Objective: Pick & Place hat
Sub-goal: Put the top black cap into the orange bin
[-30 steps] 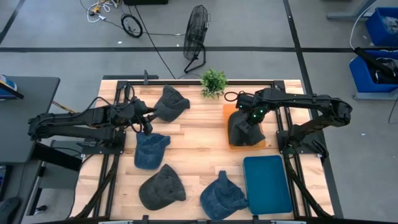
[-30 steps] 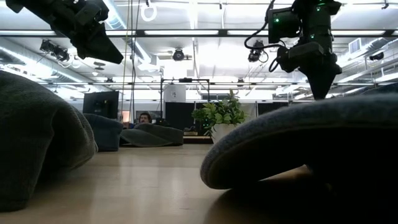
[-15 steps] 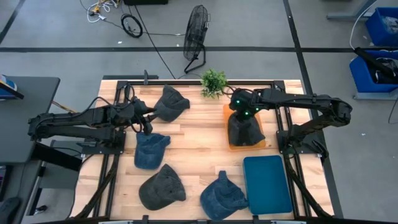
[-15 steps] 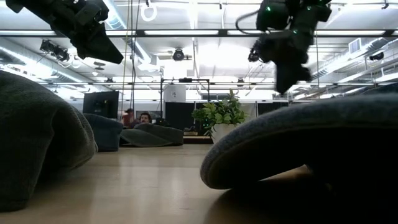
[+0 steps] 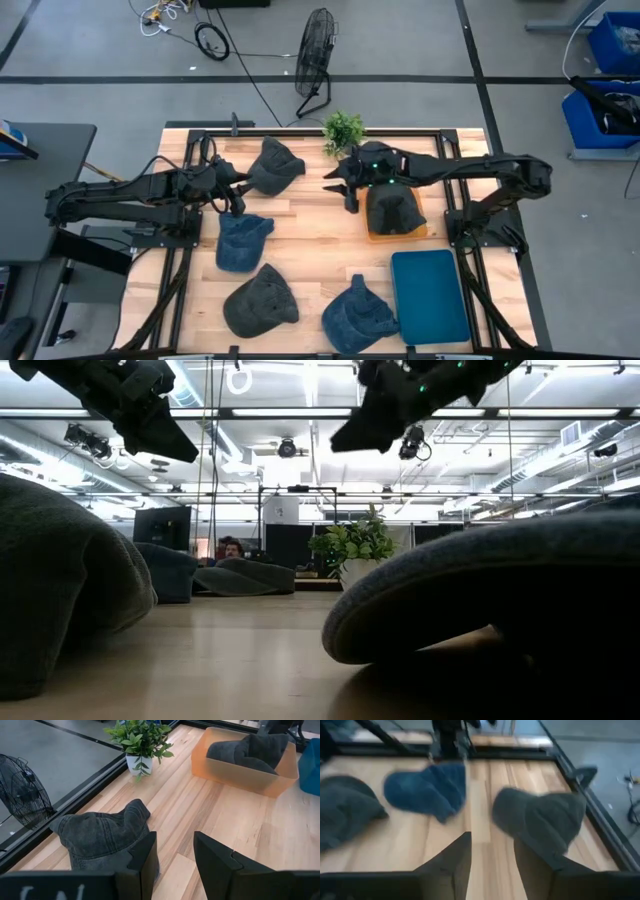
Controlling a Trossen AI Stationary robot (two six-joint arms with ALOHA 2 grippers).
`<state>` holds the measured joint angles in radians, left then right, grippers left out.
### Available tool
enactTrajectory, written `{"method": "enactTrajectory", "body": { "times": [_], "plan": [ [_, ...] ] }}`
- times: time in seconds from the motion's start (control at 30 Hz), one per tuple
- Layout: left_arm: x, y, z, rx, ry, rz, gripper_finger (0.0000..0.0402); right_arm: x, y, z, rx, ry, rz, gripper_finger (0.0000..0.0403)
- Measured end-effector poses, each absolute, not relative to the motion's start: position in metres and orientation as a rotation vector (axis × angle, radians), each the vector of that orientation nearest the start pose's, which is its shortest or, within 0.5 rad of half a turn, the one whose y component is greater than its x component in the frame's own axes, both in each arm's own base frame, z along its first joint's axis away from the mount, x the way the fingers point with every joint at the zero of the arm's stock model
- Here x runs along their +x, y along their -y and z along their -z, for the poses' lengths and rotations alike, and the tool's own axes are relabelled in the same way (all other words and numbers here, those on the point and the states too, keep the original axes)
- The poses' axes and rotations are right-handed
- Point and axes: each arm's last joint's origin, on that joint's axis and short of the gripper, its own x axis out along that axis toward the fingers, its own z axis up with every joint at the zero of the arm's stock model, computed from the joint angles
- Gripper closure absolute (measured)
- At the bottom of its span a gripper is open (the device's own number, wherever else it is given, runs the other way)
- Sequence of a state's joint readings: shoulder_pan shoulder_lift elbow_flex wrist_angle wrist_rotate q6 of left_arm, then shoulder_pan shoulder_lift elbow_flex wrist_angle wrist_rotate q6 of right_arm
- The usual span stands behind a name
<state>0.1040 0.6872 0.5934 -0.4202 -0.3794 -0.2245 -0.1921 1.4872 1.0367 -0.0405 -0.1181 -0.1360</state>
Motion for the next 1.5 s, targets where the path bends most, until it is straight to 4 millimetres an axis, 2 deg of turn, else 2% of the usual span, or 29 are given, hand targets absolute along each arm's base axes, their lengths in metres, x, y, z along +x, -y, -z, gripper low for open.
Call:
{"method": "enactTrajectory", "body": {
  "times": [0.2, 0.3, 0.4, 0.67, 0.9, 1.07, 1.3, 1.4, 1.5],
  "plan": [
    [0.150, -0.028, -0.263, -0.141, -0.435, -0.532, 0.0268, 0.326, 0.063, -0.243, -0.034, -0.662, 0.130, 0.0236],
    [0.160, -0.033, -0.262, -0.123, -0.414, -0.548, 0.0269, 0.323, 0.062, -0.242, -0.011, -0.691, 0.139, 0.0234],
    [0.176, -0.044, -0.256, -0.033, -0.452, -0.523, 0.0269, 0.321, 0.062, -0.246, -0.013, -0.679, 0.140, 0.0234],
    [0.220, -0.092, -0.227, -0.033, -0.680, -0.590, 0.0269, 0.321, 0.061, -0.245, -0.012, -0.685, 0.137, 0.0234],
    [0.242, -0.135, -0.198, -0.082, -0.834, -0.668, 0.0269, 0.320, 0.060, -0.244, 0.013, -0.696, 0.142, 0.0234],
    [0.248, -0.147, -0.174, -0.146, -0.915, -0.620, 0.0269, 0.319, 0.060, -0.243, 0.016, -0.714, 0.142, 0.0234],
    [0.256, -0.154, -0.150, -0.138, -0.973, -0.612, 0.0269, 0.318, 0.059, -0.242, 0.019, -0.729, 0.142, 0.0234],
    [0.258, -0.155, -0.145, -0.122, -0.985, -0.600, 0.0290, 0.318, 0.059, -0.242, 0.019, -0.731, 0.142, 0.0234],
    [0.257, -0.155, -0.145, -0.113, -0.990, -0.594, 0.0352, 0.318, 0.059, -0.242, 0.019, -0.732, 0.141, 0.0234]
  ]
}}
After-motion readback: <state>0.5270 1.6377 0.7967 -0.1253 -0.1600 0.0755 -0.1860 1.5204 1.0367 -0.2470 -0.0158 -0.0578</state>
